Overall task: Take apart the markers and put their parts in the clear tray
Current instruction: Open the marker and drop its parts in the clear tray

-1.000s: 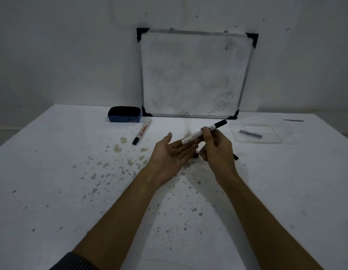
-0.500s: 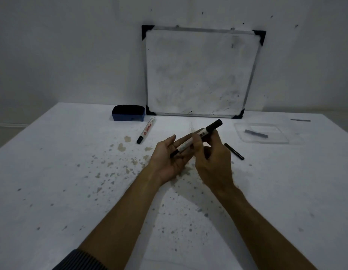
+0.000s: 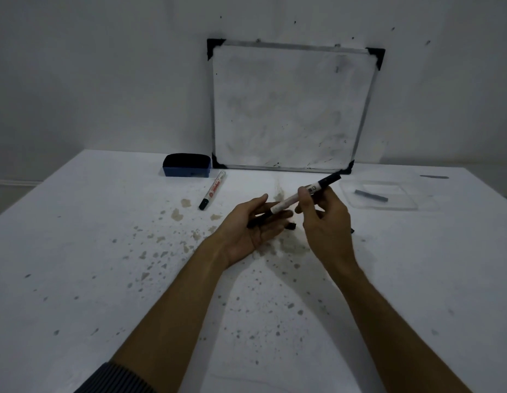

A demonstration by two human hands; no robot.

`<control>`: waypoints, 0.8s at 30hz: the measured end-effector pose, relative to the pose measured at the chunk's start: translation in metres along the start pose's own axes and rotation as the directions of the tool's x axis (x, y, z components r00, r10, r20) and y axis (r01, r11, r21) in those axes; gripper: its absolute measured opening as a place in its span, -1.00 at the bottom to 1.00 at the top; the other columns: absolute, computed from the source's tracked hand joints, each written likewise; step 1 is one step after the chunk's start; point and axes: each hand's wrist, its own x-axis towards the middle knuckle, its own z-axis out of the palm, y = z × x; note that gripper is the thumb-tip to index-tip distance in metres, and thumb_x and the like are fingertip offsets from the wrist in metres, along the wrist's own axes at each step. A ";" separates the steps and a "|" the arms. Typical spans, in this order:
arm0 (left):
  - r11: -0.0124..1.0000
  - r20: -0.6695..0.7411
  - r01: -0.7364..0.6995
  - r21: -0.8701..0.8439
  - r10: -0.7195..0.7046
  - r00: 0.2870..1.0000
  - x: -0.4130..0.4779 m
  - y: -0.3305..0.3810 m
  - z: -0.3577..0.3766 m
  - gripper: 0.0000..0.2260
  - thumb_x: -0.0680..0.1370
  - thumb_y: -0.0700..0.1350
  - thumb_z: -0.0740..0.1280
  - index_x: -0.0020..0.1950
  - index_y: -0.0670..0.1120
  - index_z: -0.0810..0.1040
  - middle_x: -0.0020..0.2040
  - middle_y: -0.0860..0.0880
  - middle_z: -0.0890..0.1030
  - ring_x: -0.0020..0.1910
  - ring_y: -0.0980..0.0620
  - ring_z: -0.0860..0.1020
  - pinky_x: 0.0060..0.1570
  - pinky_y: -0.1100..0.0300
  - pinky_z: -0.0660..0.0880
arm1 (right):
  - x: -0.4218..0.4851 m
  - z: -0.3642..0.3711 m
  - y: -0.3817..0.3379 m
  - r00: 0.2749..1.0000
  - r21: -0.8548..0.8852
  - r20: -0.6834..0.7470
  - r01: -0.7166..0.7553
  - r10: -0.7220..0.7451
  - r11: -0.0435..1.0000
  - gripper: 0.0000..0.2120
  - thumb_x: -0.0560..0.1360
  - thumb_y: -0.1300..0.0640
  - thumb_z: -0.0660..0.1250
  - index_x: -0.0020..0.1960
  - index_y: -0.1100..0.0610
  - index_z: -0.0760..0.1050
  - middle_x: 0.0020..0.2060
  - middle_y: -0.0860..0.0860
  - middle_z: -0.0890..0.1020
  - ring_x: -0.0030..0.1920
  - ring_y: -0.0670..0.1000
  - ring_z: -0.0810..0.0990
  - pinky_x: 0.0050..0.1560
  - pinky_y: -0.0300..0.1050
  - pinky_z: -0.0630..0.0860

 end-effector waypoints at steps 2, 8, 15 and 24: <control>0.987 0.028 0.035 0.156 -0.040 0.999 -0.004 0.005 0.001 -0.70 0.68 -0.01 0.28 0.08 -0.24 0.65 -0.25 -0.08 0.60 -0.44 0.10 0.47 -0.53 0.33 0.46 | 0.005 -0.003 0.005 0.994 0.062 0.010 -0.114 0.113 0.992 -0.73 0.65 -0.10 0.27 0.01 0.10 0.58 -0.19 -0.08 0.67 -0.44 -0.21 0.51 -0.34 -0.31 0.41; 0.920 0.190 -0.053 0.388 -0.023 0.981 -0.004 0.017 -0.013 -0.66 0.71 -0.06 0.24 0.34 -0.26 0.58 -0.32 0.02 0.36 -0.43 0.15 0.23 -0.50 0.31 0.14 | 0.020 -0.014 0.015 0.873 0.412 0.171 -0.485 0.457 0.771 -0.71 0.68 0.02 0.22 0.09 0.23 0.56 -0.04 0.17 0.71 -0.32 0.04 0.60 -0.35 -0.14 0.49; 0.692 0.008 -0.294 0.659 0.384 0.923 0.010 0.001 -0.022 -0.74 0.72 -0.15 0.22 0.28 0.01 0.66 -0.14 0.03 0.63 -0.29 0.10 0.45 -0.35 0.28 0.38 | 0.023 -0.033 0.032 0.966 -0.519 0.245 0.056 0.085 0.853 -0.67 0.71 -0.05 0.11 0.16 0.12 0.56 -0.15 0.11 0.60 -0.17 0.10 0.62 -0.22 -0.06 0.48; 0.381 0.167 -0.426 0.821 0.552 0.817 0.013 -0.015 -0.020 -0.81 0.63 -0.09 0.41 0.24 -0.06 0.62 -0.01 0.07 0.76 -0.11 0.12 0.72 -0.04 0.29 0.63 | 0.014 -0.021 0.061 0.977 -0.687 0.215 0.156 -0.007 0.710 -0.74 0.58 0.00 0.35 0.12 0.16 0.63 -0.07 0.13 0.63 -0.05 0.13 0.59 -0.05 0.02 0.52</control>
